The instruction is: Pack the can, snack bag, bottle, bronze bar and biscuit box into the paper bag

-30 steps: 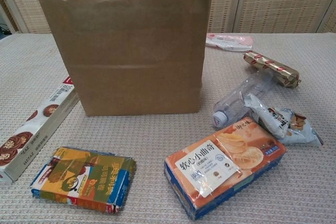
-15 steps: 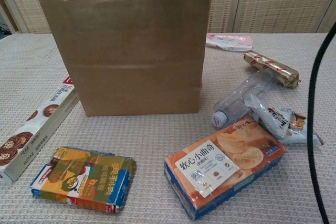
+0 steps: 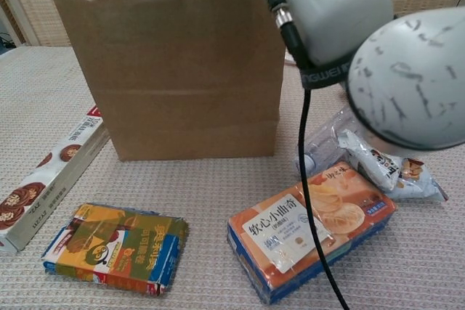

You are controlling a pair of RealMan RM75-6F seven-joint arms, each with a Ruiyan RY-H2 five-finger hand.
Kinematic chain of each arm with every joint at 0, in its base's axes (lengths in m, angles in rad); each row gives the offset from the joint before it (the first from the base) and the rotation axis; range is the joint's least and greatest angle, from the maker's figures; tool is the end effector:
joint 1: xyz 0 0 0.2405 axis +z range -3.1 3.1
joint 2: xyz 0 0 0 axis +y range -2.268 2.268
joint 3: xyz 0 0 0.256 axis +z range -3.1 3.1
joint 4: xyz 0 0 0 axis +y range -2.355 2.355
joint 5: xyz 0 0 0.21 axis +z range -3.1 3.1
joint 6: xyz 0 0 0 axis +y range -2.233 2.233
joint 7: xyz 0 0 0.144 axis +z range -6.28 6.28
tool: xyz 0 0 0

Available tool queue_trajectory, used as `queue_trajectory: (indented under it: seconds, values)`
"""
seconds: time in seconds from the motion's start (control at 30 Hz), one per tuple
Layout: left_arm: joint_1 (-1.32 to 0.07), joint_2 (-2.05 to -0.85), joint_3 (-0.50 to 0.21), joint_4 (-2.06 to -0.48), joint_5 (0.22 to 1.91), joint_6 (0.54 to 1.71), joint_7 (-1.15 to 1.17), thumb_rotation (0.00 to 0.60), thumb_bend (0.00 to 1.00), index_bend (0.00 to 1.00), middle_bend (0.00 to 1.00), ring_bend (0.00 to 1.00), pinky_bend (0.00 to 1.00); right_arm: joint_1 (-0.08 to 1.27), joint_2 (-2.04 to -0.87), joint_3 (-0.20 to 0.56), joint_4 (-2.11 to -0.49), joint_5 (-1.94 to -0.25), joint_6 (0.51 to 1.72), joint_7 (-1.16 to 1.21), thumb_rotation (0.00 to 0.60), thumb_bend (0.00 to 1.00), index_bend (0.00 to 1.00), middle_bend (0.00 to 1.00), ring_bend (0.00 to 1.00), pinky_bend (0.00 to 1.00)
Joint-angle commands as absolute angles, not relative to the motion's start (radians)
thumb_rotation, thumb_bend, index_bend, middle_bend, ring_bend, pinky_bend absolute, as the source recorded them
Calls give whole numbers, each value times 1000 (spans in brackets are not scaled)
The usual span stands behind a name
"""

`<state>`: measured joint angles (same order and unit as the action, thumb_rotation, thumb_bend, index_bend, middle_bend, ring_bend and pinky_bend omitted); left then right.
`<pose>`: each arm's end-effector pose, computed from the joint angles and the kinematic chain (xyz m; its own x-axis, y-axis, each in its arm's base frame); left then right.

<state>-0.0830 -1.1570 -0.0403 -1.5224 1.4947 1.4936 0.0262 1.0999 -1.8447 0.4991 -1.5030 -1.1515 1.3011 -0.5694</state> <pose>-0.3266 0.1796 0.1558 0.4651 0.0002 0.8852 0.8852 0.0035 -0.4651 0.0783 -0.3489 0.0036 0.0878 0.1767 0.9803 -0.8055 -0.5664 0.1742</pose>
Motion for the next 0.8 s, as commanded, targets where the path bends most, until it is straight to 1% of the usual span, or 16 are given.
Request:
queue_trajectory:
  seconds: [0.03,0.07,0.1,0.17,0.2,0.23,0.27,0.4,0.47,0.53,0.67,0.77,0.8]
  values:
    - [-83,-1156,-39,-1521,1496,1494,23,600,395,44,0,0,0,1105,-1856,476,-1498,-1111,1265,-588,600,274,594,635,582,663]
    - [-83,-1156,-39,-1521,1497,1494,22,600,395,44,0,0,0,1102,-1850,474,-1512,-1090,1253,-601,600,263,463,557,475,565]
    - [-83,-1156,-39,-1520,1497,1494,21,600,395,45,0,0,0,1098,-1842,476,-1529,-1066,1244,-620,600,227,287,439,342,460]
    - [-83,-1156,-39,-1519,1498,1494,21,600,395,45,0,0,0,1092,-1823,493,-1576,-1010,1241,-661,600,148,55,248,157,323]
    - [-83,-1156,-39,-1519,1497,1494,22,600,395,45,0,0,0,1089,-1814,501,-1595,-992,1245,-674,600,123,14,199,114,292]
    - [-83,-1157,-39,-1520,1497,1494,23,600,394,45,0,0,0,1085,-1801,511,-1620,-974,1250,-689,600,104,0,156,76,256]
    - [-83,-1157,-39,-1520,1497,1494,23,600,394,45,0,0,0,1084,-1797,513,-1626,-970,1251,-692,600,94,0,138,61,239]
    - [-83,-1157,-39,-1521,1497,1494,25,600,394,45,0,0,0,1078,-1776,523,-1656,-962,1259,-703,600,74,0,117,38,210]
    - [-82,-1157,-39,-1522,1496,1494,28,600,395,45,0,0,0,1048,-1722,551,-1726,-974,1306,-701,600,71,0,115,34,206]
    - [-81,-1158,-39,-1523,1496,1496,31,600,394,45,0,0,0,990,-1641,546,-1833,-991,1335,-691,600,71,0,115,34,206]
    - [-80,-1158,-39,-1524,1496,1498,33,600,394,45,0,0,0,883,-1496,492,-1977,-1033,1367,-685,600,71,0,115,34,207]
    - [-79,-1159,-38,-1524,1498,1499,35,600,395,45,0,0,0,782,-1367,422,-2078,-1058,1374,-660,600,71,0,115,34,207]
    - [-79,-1159,-38,-1525,1498,1500,37,600,395,45,0,0,0,739,-1317,389,-2110,-1071,1378,-641,600,71,0,115,34,207]
